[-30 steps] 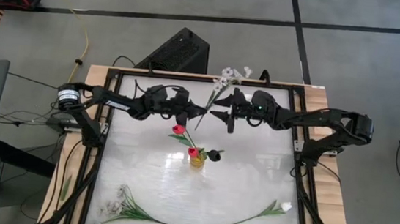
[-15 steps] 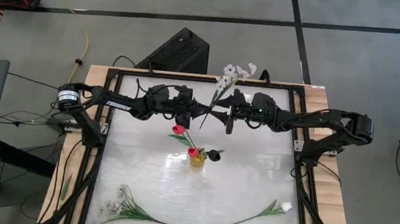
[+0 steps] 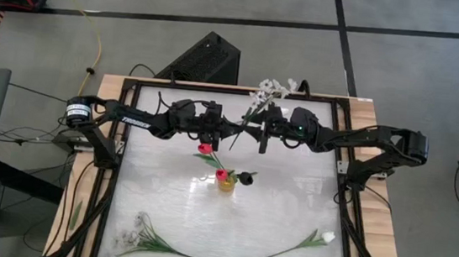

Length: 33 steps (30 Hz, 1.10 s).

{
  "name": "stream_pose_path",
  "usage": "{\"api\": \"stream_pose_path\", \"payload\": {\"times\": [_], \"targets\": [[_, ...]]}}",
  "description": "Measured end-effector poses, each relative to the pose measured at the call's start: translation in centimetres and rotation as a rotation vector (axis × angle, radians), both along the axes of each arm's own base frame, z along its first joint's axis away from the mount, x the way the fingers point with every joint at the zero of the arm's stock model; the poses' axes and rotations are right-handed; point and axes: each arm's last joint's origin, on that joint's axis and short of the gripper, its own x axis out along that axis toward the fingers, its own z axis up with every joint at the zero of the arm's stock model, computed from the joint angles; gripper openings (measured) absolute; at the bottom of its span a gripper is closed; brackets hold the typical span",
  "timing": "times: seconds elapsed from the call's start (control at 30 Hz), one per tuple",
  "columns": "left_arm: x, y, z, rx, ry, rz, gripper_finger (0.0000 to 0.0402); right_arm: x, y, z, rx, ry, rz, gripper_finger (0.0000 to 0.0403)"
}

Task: Sort flowers into vase by color
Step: Put the top white flowers into the transparent vase

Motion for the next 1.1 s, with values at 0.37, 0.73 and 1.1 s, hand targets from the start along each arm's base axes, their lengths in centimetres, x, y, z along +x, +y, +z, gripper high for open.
{"api": "stream_pose_path", "payload": {"times": [0.37,0.73,1.1], "targets": [[-0.7,0.3,0.0,0.027,0.071,0.013,0.0084,-0.4,0.1,-0.1,0.0,0.061,-0.016,0.0027],[-4.7,0.6,-0.4,0.058,0.493,0.114,0.0166,-7.2,1.0,4.2,-0.036,0.204,-0.132,0.0029],[-11.6,-2.6,-3.8,0.102,0.233,0.39,0.0166,-16.9,2.6,7.1,-0.092,0.223,-0.601,0.0032]]}}
